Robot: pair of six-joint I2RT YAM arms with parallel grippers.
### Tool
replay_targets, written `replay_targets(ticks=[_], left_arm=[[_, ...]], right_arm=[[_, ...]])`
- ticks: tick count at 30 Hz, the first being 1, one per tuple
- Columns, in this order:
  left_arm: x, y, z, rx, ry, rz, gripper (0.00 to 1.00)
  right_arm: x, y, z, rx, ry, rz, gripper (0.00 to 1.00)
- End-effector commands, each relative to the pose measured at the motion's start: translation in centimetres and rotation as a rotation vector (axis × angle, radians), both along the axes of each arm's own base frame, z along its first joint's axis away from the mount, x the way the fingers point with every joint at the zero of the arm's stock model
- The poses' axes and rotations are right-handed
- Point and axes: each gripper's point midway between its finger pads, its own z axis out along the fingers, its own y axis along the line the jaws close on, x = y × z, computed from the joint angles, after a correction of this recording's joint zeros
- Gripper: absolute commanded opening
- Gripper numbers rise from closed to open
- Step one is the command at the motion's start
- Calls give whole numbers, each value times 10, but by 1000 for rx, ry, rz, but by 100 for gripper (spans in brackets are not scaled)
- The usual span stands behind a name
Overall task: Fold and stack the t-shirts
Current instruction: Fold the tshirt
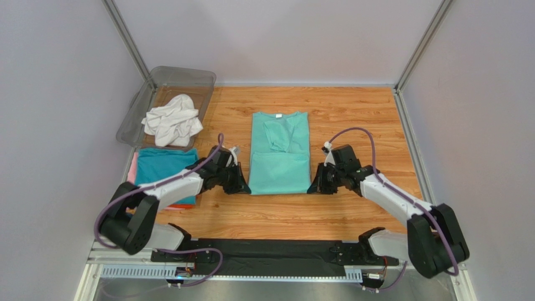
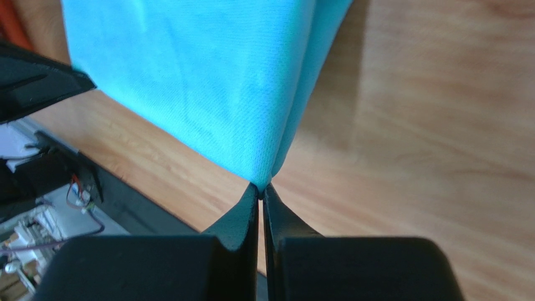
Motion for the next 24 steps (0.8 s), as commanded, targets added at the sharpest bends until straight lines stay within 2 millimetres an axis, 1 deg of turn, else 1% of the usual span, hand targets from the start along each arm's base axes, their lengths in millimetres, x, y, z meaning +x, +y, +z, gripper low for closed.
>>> replay_targets(ticks=[1, 2, 3, 4, 5, 6, 7, 8, 9, 12, 13, 14, 15, 17, 19, 20, 23, 24], left_arm=[[-16, 7, 27, -1, -65, 8, 0], [-24, 12, 29, 24, -67, 11, 0], [-27, 14, 46, 0, -114, 32, 0], [-34, 16, 51, 4, -128, 36, 0], [-38, 22, 54, 25, -141, 51, 0], [-42, 23, 61, 16, -161, 58, 0], [-46, 22, 78, -33, -207, 69, 0], [-50, 24, 83, -47, -216, 73, 0], [-53, 25, 97, -90, -254, 82, 0], [-60, 30, 115, -124, -294, 84, 0], [-64, 31, 117, -126, -291, 80, 0], [-65, 30, 127, -146, -300, 72, 0], [-68, 28, 134, -171, -306, 66, 0], [-68, 27, 147, -199, -326, 70, 0], [-65, 28, 155, -205, -357, 82, 0], [-60, 31, 160, -197, -382, 106, 0], [-50, 33, 163, -168, -402, 135, 0], [-46, 33, 161, -148, -394, 138, 0]], right_arm=[[-31, 7, 26, 55, -4, 78, 0], [-44, 7, 29, 52, 27, 93, 0], [-50, 9, 41, 75, 8, 104, 0], [-55, 10, 49, 85, 8, 111, 0], [-65, 7, 53, 83, 34, 116, 0], [-69, 7, 65, 104, 10, 124, 0], [-74, 8, 72, 123, 17, 125, 0], [-80, 7, 81, 132, 26, 127, 0], [-84, 7, 93, 156, 1, 134, 0], [-101, 10, 124, 242, -8, 158, 0], [-106, 10, 128, 256, 6, 156, 0], [-108, 10, 137, 275, -15, 163, 0], [-111, 11, 142, 291, -16, 172, 0], [-113, 10, 150, 297, -29, 171, 0], [-108, 8, 151, 278, -49, 150, 0], [-104, 7, 150, 264, -50, 130, 0], [-88, 5, 144, 204, -60, 96, 0], [-79, 3, 145, 179, -86, 81, 0]])
